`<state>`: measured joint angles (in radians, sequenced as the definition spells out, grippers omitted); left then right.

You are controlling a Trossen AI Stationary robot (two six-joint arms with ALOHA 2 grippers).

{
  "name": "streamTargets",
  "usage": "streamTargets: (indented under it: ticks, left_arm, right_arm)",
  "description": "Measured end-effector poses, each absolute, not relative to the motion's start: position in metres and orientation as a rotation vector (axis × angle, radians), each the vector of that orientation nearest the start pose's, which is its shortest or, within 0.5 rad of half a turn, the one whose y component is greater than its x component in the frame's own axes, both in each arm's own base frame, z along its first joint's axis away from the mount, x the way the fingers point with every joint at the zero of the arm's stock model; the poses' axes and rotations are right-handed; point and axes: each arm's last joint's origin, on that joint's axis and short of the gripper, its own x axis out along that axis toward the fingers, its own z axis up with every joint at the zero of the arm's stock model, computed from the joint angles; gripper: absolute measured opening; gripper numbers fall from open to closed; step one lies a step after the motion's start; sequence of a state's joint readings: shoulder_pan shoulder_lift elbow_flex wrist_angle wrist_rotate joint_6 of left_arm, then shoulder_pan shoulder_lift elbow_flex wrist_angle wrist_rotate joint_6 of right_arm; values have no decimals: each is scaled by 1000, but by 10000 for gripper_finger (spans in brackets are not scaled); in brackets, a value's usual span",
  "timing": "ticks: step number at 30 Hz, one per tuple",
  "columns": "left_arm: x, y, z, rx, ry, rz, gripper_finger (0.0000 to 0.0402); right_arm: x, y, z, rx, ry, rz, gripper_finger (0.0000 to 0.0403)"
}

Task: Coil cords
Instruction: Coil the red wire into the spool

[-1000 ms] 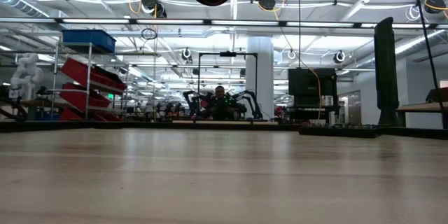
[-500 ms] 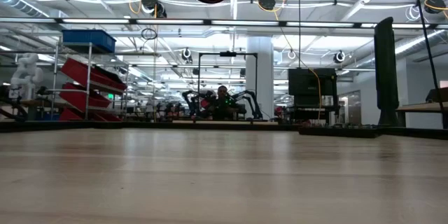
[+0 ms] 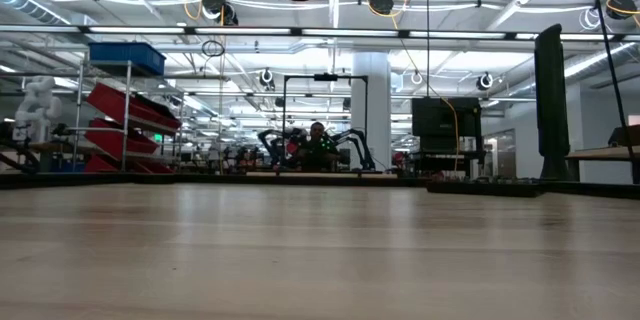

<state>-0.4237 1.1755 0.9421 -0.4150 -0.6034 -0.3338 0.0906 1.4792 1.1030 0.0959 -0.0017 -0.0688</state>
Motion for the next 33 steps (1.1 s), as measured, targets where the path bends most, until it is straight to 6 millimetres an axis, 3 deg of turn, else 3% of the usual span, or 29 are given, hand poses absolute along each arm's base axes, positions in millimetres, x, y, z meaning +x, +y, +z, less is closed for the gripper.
streamTargets:
  ticks: [8, 11, 13, 17, 23, 33]
  left_arm:
    - [214, -124, 295, -78, 542, 20, 18]
    - [210, -142, 307, -31, 418, -78, 17]
    - [210, -147, 317, 56, 307, -50, 17]
    - [208, -144, 320, 314, 268, 131, 24]
    - [214, -135, 317, 573, 320, 179, 65]
    - [223, -124, 313, 652, 361, 143, 149]
  right_arm:
    - [337, 31, 305, -60, 285, 99, 0]
    - [337, 31, 305, -60, 287, 99, 0]
    - [337, 31, 305, -64, 287, 100, 0]
    - [337, 31, 305, -66, 287, 100, 0]
    - [337, 31, 305, -62, 287, 104, 0]
    - [337, 31, 305, -58, 286, 103, 0]
